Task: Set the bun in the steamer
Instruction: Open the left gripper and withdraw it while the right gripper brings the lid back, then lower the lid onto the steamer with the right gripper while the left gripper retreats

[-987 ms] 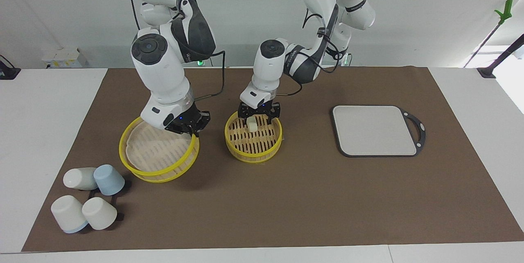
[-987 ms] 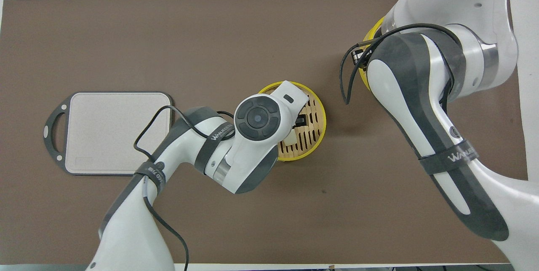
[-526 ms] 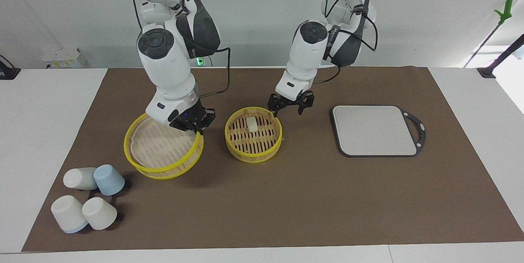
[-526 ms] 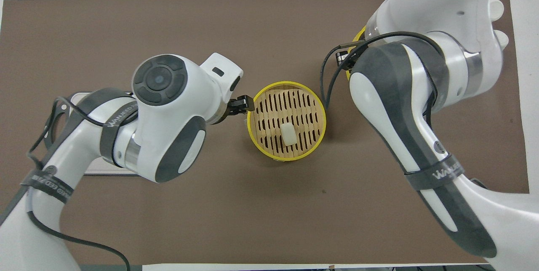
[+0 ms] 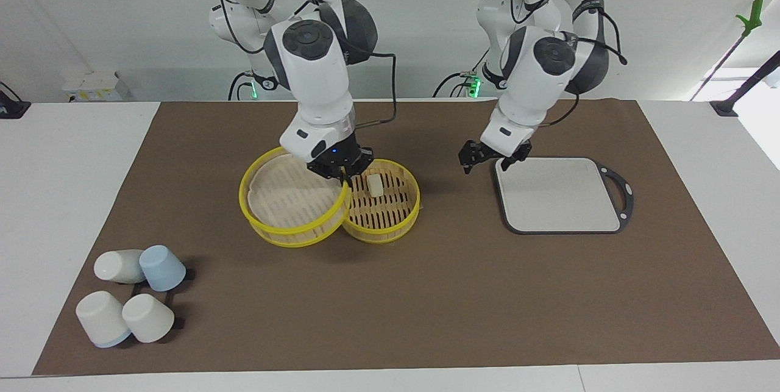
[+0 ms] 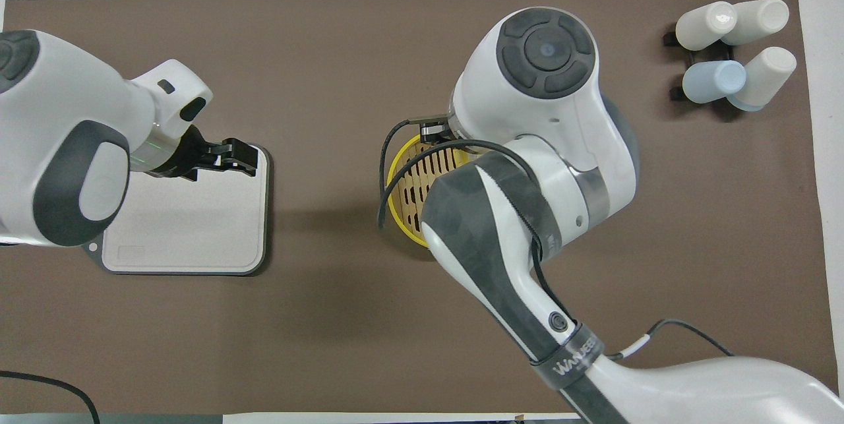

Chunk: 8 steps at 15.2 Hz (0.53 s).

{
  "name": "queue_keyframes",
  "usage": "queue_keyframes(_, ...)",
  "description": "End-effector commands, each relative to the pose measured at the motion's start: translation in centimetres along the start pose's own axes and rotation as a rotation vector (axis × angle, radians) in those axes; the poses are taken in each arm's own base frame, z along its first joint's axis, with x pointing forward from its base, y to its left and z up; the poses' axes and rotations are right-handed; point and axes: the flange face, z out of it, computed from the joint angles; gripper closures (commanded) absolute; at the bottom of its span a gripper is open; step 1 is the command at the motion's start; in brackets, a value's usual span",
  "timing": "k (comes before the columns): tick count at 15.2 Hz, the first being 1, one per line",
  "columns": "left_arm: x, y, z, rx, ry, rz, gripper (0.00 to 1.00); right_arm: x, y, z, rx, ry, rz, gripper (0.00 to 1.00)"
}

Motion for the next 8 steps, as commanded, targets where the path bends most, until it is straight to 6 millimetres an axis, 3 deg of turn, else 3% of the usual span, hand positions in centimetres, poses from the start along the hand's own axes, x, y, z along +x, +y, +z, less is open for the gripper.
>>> queue_keyframes(1,-1.4,-4.5,-1.4,-0.031,-0.024,0.057,0.0,-3.3,-2.4,0.5,0.004,0.021,0.052,1.0)
queue_keyframes(4,-1.8,-7.5,-2.6,-0.039,-0.011,0.065,0.0,-5.1,-4.8,1.2,-0.015,-0.007,0.099,1.0)
queue_keyframes(7,-2.3,-8.2,-4.2,-0.029,0.014,0.057,0.0,-4.9,-5.3,1.5,-0.06,-0.003,0.084,1.0)
queue_keyframes(8,-2.6,-8.4,-4.9,-0.017,0.023,0.056,0.0,-5.3,-6.9,2.2,-0.088,-0.024,0.057,1.0)
